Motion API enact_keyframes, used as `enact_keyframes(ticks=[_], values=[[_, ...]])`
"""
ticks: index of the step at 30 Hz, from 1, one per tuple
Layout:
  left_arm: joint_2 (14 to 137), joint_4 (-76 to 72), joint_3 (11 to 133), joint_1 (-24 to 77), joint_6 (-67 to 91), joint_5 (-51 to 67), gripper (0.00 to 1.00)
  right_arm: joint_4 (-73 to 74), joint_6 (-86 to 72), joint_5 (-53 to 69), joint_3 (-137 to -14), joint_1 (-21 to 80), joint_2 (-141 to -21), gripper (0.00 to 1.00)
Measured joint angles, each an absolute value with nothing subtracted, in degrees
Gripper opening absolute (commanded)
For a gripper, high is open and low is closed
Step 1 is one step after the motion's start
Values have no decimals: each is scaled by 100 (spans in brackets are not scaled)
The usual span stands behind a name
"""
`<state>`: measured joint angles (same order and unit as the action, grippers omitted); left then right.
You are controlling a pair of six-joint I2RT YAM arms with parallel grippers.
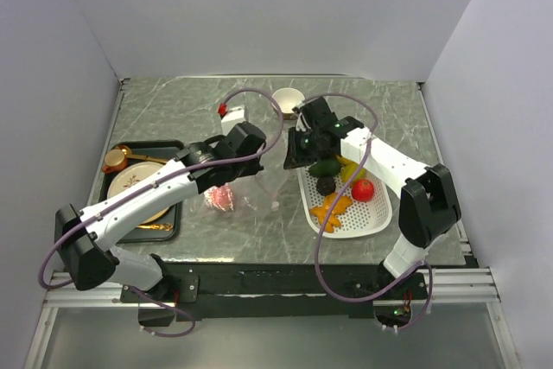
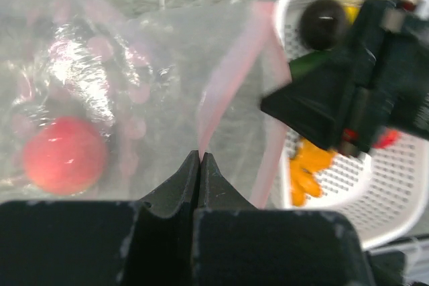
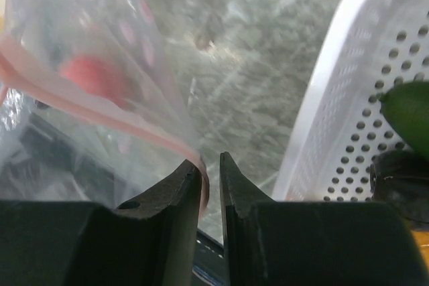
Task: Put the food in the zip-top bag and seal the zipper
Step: Adjust the zipper food storage bag at the center of the board.
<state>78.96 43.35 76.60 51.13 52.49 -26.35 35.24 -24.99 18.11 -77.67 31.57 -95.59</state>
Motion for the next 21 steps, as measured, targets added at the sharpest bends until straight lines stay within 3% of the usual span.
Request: enact_keyframes(ticks=[5, 8, 9, 11, 13, 17, 21], values=[[7688, 3911, 7118, 4624, 5011, -2320, 1, 3503, -2598, 1824, -7561, 3157, -9594, 30], [7513, 3583, 6912, 4390, 4860, -2139, 1, 3441, -2696, 1745, -7583, 3155, -9594, 47], [7472, 3487, 6858, 4327, 4812, -2062, 1, 3428, -2749, 1660, -7583, 3155, -9594, 57], [7437, 3310, 6781, 4215, 4711, -1903, 1, 3430, -2845, 1494, -7585, 3138, -9594, 63], [7454, 3153, 6761, 4141, 4595, -1730, 1, 3430, -2926, 1321, -7585, 3107, -9585, 77], [7568, 2891, 6775, 4121, 4390, -1413, 1, 3409, -3114, 930, -7529, 2910, -9424, 87], [7817, 2687, 6785, 4121, 4270, -1105, 1, 3437, -3389, 292, -7210, 2648, -8858, 87]])
